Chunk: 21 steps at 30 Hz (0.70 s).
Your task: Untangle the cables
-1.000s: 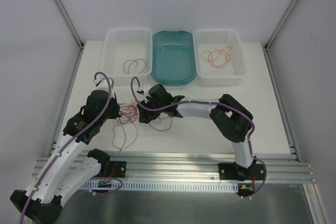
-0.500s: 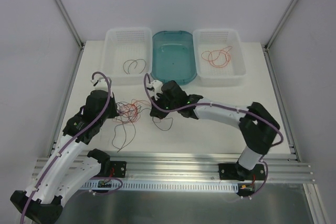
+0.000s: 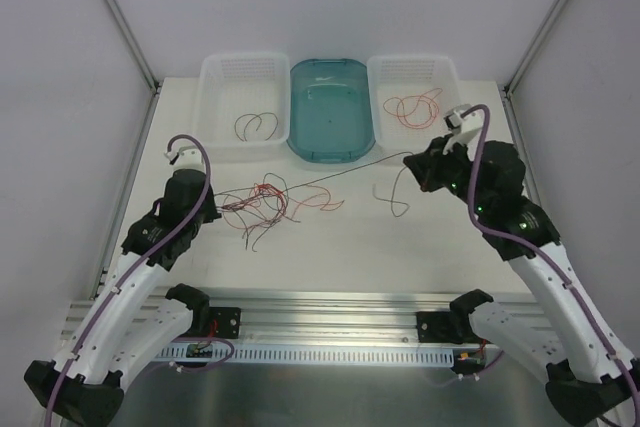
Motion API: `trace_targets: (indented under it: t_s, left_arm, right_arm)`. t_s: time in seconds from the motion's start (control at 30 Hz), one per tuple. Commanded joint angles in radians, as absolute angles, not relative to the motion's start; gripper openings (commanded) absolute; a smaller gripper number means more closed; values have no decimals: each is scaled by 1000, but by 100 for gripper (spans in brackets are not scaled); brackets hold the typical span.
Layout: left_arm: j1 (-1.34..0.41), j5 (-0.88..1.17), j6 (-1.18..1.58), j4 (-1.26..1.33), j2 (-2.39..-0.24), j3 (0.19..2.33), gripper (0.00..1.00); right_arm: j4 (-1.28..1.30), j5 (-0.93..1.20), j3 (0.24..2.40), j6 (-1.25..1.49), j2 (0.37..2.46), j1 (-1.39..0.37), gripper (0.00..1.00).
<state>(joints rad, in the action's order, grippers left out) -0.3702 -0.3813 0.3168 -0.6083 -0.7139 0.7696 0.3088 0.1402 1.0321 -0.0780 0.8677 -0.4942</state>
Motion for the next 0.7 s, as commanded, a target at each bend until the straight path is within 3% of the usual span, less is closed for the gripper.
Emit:
trace_targets:
  t_s: [0.0, 0.3, 0.53, 0.67]
  left_arm:
    - [-345, -451, 336, -634, -726, 782, 0]
    - [-302, -584, 357, -663, -778, 790, 0]
    - [-233, -627, 350, -683, -871, 837, 0]
    - [-219, -579, 357, -683, -873, 842, 0]
  right_arm:
    - [485, 51, 1081, -106, 790, -390, 1]
    - [640, 75, 1276, -65, 749, -54, 1]
    - [707, 12, 1436, -38, 795, -25, 1]
    - [764, 28, 1393, -45, 819, -23, 1]
